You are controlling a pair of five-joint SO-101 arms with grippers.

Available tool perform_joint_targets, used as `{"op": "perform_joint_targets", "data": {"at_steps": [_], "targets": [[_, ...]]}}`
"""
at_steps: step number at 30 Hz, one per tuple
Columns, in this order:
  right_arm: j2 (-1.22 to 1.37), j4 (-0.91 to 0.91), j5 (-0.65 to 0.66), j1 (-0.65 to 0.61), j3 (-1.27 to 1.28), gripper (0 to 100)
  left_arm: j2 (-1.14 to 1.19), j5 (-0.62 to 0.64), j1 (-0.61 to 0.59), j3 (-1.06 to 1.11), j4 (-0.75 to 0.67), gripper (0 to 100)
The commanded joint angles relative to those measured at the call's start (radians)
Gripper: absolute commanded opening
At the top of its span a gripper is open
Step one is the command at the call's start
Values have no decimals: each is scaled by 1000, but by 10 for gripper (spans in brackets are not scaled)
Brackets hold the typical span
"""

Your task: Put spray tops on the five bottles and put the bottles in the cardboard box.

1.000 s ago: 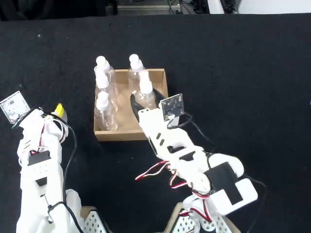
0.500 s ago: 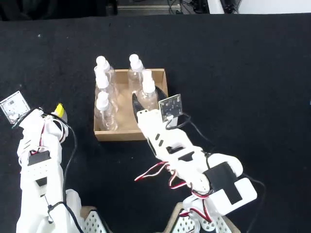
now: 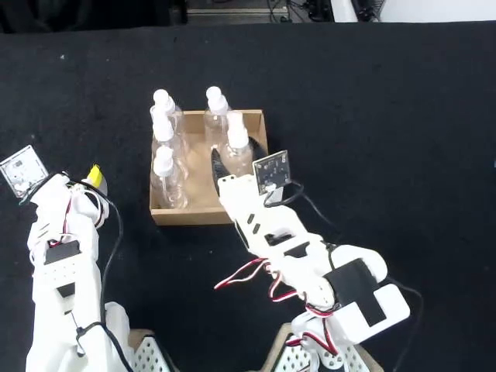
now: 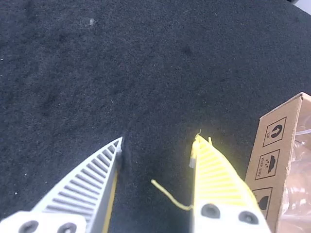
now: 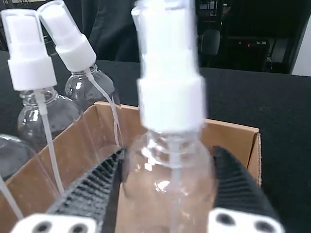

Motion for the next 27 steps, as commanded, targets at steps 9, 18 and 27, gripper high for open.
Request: {"op": "perform_joint_targets", "data": {"at_steps": [9, 18, 27], "targets": [[-8, -35, 0, -15, -22, 357, -2, -6, 12, -7, -23, 202], [-8, -72, 0, -9, -22, 189, -3, -6, 12, -7, -23, 202], [-140, -226, -5, 11, 105, 179, -5, -6, 12, -7, -23, 202]]}}
